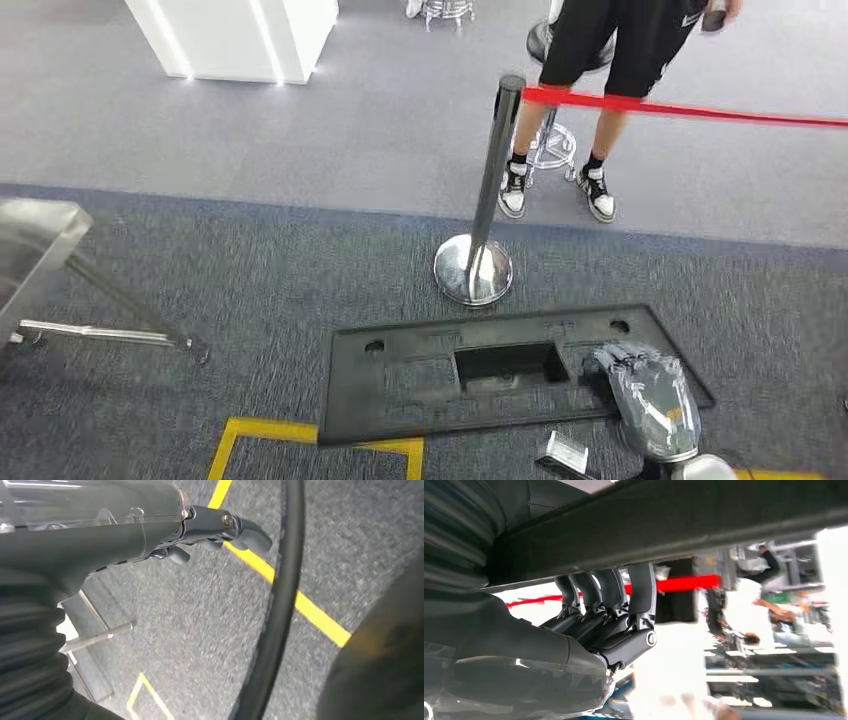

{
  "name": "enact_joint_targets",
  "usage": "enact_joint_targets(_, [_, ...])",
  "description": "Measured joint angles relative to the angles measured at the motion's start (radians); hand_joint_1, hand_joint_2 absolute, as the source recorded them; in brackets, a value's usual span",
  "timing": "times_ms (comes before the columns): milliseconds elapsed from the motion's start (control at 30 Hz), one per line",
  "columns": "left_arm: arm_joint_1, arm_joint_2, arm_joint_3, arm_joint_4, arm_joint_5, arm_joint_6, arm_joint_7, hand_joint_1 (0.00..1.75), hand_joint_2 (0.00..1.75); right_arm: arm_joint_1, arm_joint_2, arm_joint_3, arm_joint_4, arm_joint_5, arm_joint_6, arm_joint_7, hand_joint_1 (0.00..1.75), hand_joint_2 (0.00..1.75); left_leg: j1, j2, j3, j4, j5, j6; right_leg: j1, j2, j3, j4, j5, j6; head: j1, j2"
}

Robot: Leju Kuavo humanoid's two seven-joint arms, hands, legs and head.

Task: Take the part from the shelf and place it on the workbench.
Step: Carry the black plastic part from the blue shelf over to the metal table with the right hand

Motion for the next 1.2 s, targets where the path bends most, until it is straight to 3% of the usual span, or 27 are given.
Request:
enact_joint_targets(67, [-0.002,0.0,0.0,0.0,0.0,0.0,0.0,0.0,1.75,0.004,-0.003,0.0,-0.001,0.0,-0.002,0.0,1.59,1.75,0.004,-0.02,0.006,-0.008,0.006,0.005,-0.003,0.057,-0.054,0.113,-0.058,0.002,0.0,0.0])
enact_joint_targets(100, [-0.003,0.0,0.0,0.0,0.0,0.0,0.0,0.0,1.75,0.007,-0.004,0.0,-0.001,0.0,-0.002,0.0,1.59,1.75,0.004,-0.033,0.006,-0.007,0.006,0.005,-0.004,0.069,-0.085,0.171,-0.079,0.005,0.0,0.0])
enact_joint_targets(133, [-0.003,0.0,0.0,0.0,0.0,0.0,0.0,0.0,1.75,0.008,-0.004,0.0,-0.001,0.0,-0.002,0.0,1.59,1.75,0.005,-0.046,0.006,-0.005,0.004,0.004,-0.007,0.073,-0.108,0.206,-0.082,0.008,0.0,0.0])
enact_joint_targets(167, [-0.003,0.0,0.0,0.0,0.002,0.0,0.001,0.0,1.75,0.01,-0.004,0.0,-0.001,-0.001,-0.002,0.0,1.59,1.75,0.006,-0.061,0.006,-0.002,0.002,0.002,-0.011,0.074,-0.115,0.206,-0.065,0.012,0.0,0.0])
enact_joint_targets(233, [-0.002,-0.001,0.001,0.0,0.007,0.0,0.007,0.0,1.75,0.011,-0.005,0.001,-0.001,-0.002,-0.003,0.004,1.59,1.75,0.012,-0.091,0.005,0.014,-0.007,-0.007,-0.022,0.089,-0.081,0.111,0.009,0.023,0.0,0.0])
enact_joint_targets(267, [-0.003,-0.001,0.001,0.0,0.01,0.0,0.012,0.0,1.75,0.012,-0.006,0.001,0.0,-0.003,-0.004,0.007,1.59,1.75,0.014,-0.104,0.0,0.027,-0.014,-0.015,-0.028,0.113,-0.057,0.053,0.035,0.029,0.0,0.0])
enact_joint_targets(333, [-0.003,-0.001,0.002,0.0,0.014,0.001,0.02,0.0,1.75,0.016,-0.007,0.002,-0.001,-0.004,-0.007,0.015,1.59,1.75,0.016,-0.128,-0.014,0.05,-0.025,-0.029,-0.032,0.143,-0.032,-0.009,0.053,0.028,0.0,0.0])
enact_joint_targets(367, [-0.002,0.0,0.003,0.0,0.015,0.001,0.023,0.0,1.75,0.018,-0.008,0.002,-0.001,-0.004,-0.009,0.019,1.59,1.75,0.018,-0.139,-0.022,0.055,-0.026,-0.036,-0.029,0.146,-0.032,-0.01,0.047,0.023,0.0,0.0])
enact_joint_targets(400, [0.0,-0.001,0.004,0.0,0.016,0.001,0.025,0.0,1.75,0.021,-0.009,0.003,-0.002,-0.004,-0.011,0.022,1.59,1.75,0.02,-0.149,-0.027,0.056,-0.026,-0.041,-0.027,0.133,-0.033,-0.01,0.048,0.014,0.0,0.0])
enact_joint_targets(433, [0.003,-0.001,0.005,0.0,0.017,0.001,0.025,0.0,1.75,0.023,-0.011,0.003,-0.003,-0.004,-0.013,0.024,1.59,1.75,0.022,-0.145,-0.03,0.058,-0.026,-0.045,-0.025,0.122,-0.031,-0.012,0.049,0.008,0.0,0.0])
enact_joint_targets(467, [0.004,-0.002,0.006,0.0,0.018,0.001,0.026,0.0,1.75,0.024,-0.013,0.003,-0.005,-0.003,-0.014,0.027,1.59,1.75,0.022,-0.125,-0.036,0.07,-0.033,-0.048,-0.024,0.111,-0.029,-0.014,0.049,0.001,0.0,0.0])
enact_joint_targets(567, [-0.001,-0.004,0.006,0.0,0.02,0.002,0.026,0.0,1.75,0.035,-0.017,0.003,-0.013,-0.003,-0.018,0.033,1.59,1.75,0.022,-0.036,-0.103,0.206,-0.101,-0.055,-0.018,0.071,-0.024,-0.017,0.046,-0.014,0.0,0.0])
enact_joint_targets(633, [-0.003,-0.005,0.006,0.0,0.021,0.003,0.026,0.0,1.75,0.04,-0.02,0.003,-0.014,-0.003,-0.019,0.036,1.59,1.75,0.024,-0.022,-0.158,0.309,-0.137,-0.057,-0.011,0.041,-0.021,-0.017,0.042,-0.019,0.0,0.0])
enact_joint_targets(667, [-0.003,-0.005,0.006,0.0,0.021,0.003,0.025,0.0,1.75,0.042,-0.02,0.003,-0.014,-0.003,-0.02,0.039,1.59,1.75,0.024,-0.02,-0.167,0.322,-0.131,-0.055,-0.008,0.027,-0.019,-0.017,0.04,-0.02,0.0,0.0])
enact_joint_targets(733, [-0.001,-0.005,0.006,0.0,0.021,0.003,0.022,0.0,1.75,0.048,-0.023,0.003,-0.018,-0.002,-0.02,0.047,1.59,1.75,0.02,-0.01,-0.13,0.247,-0.076,-0.046,-0.004,0.002,-0.011,-0.017,0.033,-0.021,0.0,0.0])
enact_joint_targets(800, [-0.001,-0.005,0.006,0.0,0.02,0.003,0.02,0.0,1.75,0.058,-0.029,0.002,-0.029,0.001,-0.021,0.06,1.59,1.75,0.007,0.03,-0.07,0.127,-0.029,-0.032,0.0,-0.021,-0.002,-0.018,0.026,-0.017,0.0,0.0])
enact_joint_targets(867, [-0.002,-0.004,0.006,0.0,0.018,0.003,0.018,0.0,1.75,0.07,-0.038,0.001,-0.043,0.006,-0.022,0.075,1.59,1.75,-0.007,0.051,-0.047,0.072,-0.021,-0.02,0.001,-0.043,0.004,-0.022,0.022,-0.009,0.0,0.0])
enact_joint_targets(933, [0.001,-0.002,0.006,0.0,0.015,0.003,0.018,0.0,1.75,0.078,-0.046,0.0,-0.054,0.01,-0.023,0.086,1.59,1.75,-0.009,0.029,-0.041,0.055,-0.016,-0.008,-0.001,-0.059,0.013,-0.03,0.019,0.002,0.0,0.0])
enact_joint_targets(967, [0.003,-0.001,0.006,0.0,0.014,0.003,0.017,0.0,1.75,0.079,-0.05,-0.001,-0.058,0.011,-0.022,0.089,1.59,1.75,-0.008,0.017,-0.033,0.043,-0.011,-0.004,-0.003,-0.046,0.017,-0.028,0.015,0.006,0.0,0.0])
enact_joint_targets(1033, [0.001,-0.001,0.006,0.0,0.011,0.003,0.016,0.0,1.75,0.08,-0.057,-0.003,-0.063,0.011,-0.023,0.094,1.59,1.75,-0.002,-0.003,-0.015,0.02,0.0,0.006,-0.007,0.015,-0.002,0.023,-0.018,0.011,0.0,0.0])
enact_joint_targets(1067, [-0.001,-0.001,0.006,0.0,0.01,0.002,0.016,0.0,1.75,0.081,-0.06,-0.003,-0.063,0.01,-0.023,0.095,1.59,1.75,-0.002,-0.013,-0.012,0.016,0.001,0.009,-0.008,0.047,-0.031,0.077,-0.044,0.011,0.0,0.0])
enact_joint_targets(1133, [-0.004,-0.001,0.005,0.0,0.009,0.001,0.016,0.0,1.75,0.082,-0.062,-0.004,-0.062,0.003,-0.022,0.096,1.59,1.75,-0.002,-0.038,-0.012,0.017,0.001,0.013,-0.01,0.071,-0.1,0.19,-0.085,0.013,0.0,0.0])
enact_joint_targets(1167, [-0.005,-0.001,0.005,0.0,0.009,0.0,0.016,0.0,1.75,0.079,-0.062,-0.004,-0.059,-0.002,-0.022,0.095,1.59,1.75,-0.001,-0.052,-0.011,0.019,0.0,0.012,-0.011,0.073,-0.12,0.213,-0.081,0.016,0.0,0.0])
enact_joint_targets(1200, [-0.005,0.0,0.005,0.0,0.008,-0.002,0.015,0.0,1.75,0.071,-0.062,-0.003,-0.054,-0.009,-0.02,0.092,1.59,1.75,0.0,-0.067,-0.011,0.023,-0.002,0.01,-0.014,0.074,-0.121,0.198,-0.055,0.019,0.0,0.0])
